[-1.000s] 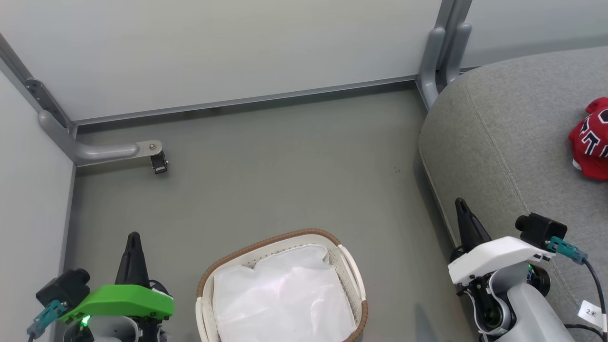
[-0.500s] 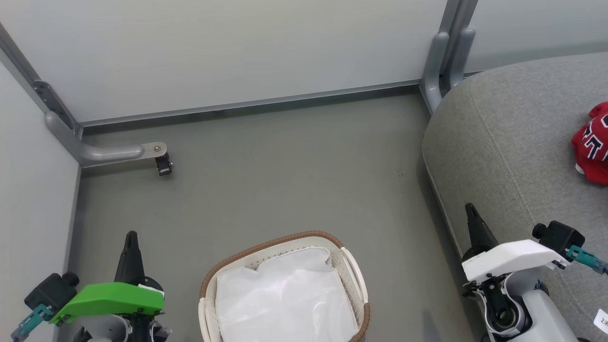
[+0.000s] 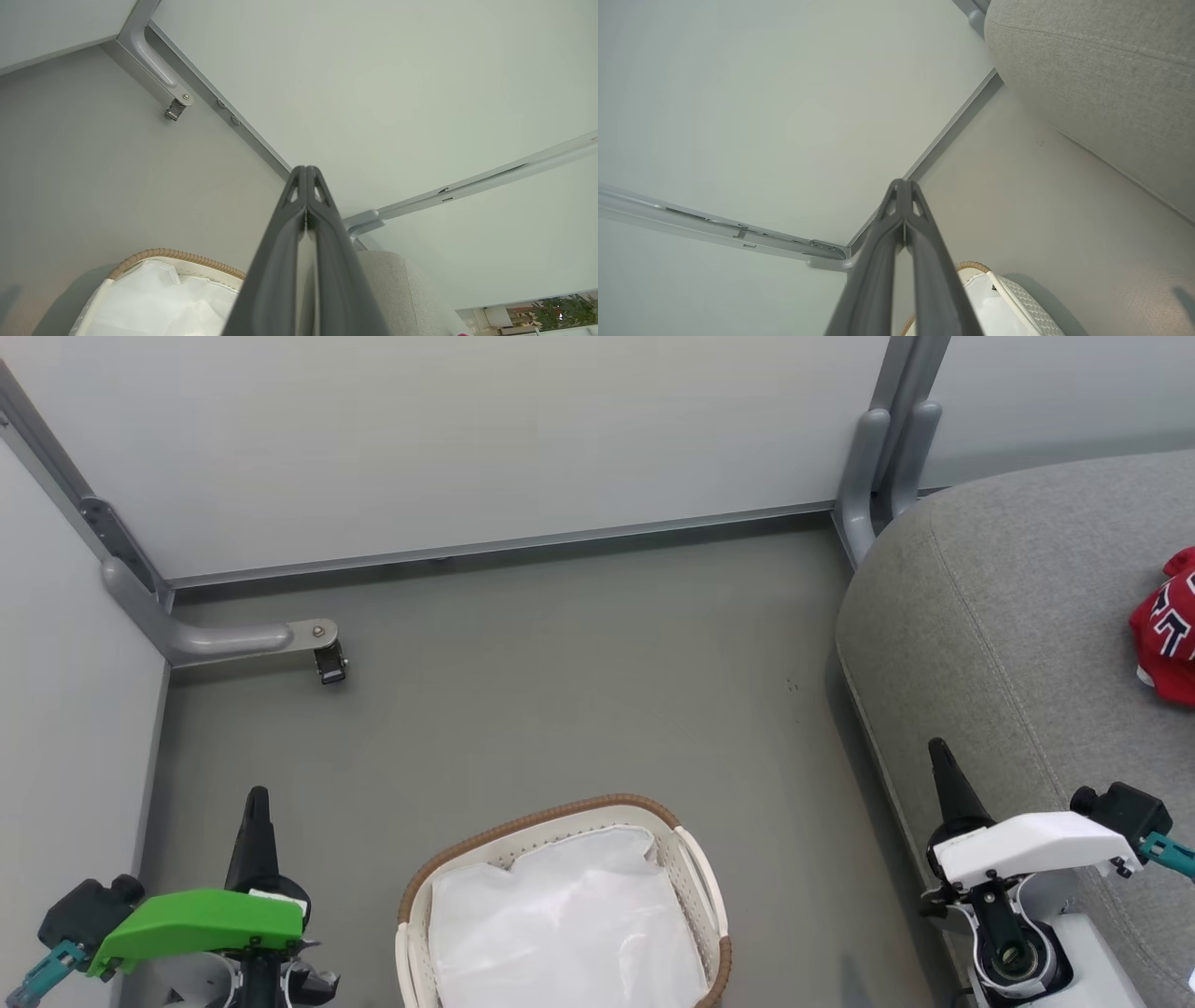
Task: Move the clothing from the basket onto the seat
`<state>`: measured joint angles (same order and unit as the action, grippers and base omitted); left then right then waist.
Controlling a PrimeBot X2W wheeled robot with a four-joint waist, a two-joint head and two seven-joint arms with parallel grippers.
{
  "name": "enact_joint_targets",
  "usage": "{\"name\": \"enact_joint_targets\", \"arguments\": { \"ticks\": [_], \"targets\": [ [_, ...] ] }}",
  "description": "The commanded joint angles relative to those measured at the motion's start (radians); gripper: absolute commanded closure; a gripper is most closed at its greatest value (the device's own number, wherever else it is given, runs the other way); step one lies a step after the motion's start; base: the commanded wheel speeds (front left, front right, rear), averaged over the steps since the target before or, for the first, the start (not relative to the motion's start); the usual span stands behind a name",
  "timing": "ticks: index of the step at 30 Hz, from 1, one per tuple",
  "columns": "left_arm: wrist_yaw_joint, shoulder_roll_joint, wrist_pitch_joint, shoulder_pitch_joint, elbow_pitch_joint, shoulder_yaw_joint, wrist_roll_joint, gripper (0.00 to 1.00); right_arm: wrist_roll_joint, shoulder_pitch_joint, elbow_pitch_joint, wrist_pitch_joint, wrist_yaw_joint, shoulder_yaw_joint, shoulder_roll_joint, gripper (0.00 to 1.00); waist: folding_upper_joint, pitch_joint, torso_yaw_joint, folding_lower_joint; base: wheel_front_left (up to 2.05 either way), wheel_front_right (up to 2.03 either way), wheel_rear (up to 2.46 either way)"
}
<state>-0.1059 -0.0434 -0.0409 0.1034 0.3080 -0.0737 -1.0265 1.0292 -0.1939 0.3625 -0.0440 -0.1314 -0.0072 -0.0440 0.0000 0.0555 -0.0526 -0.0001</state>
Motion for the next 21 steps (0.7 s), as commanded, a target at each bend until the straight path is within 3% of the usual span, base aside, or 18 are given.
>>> {"name": "enact_joint_targets", "arguments": {
  "ticks": [1, 21],
  "targets": [
    [-0.006, -0.007, 0.006, 0.008, -0.013, -0.007, -0.032, 1.0, 0.031, 0.004, -0.017, 0.009, 0.001, -0.008, -0.005, 1.0, 0.0, -0.001, 0.001, 0.0001, 0.0, 0.0, 0.0],
    [-0.013, -0.008, 0.059, 0.008, -0.033, -0.018, -0.226, 1.0, 0.225, 0.036, -0.054, 0.062, 0.001, -0.044, -0.006, 1.0, 0.0, -0.016, 0.016, 0.0001, 0.0, 0.0, 0.0]
  ]
}}
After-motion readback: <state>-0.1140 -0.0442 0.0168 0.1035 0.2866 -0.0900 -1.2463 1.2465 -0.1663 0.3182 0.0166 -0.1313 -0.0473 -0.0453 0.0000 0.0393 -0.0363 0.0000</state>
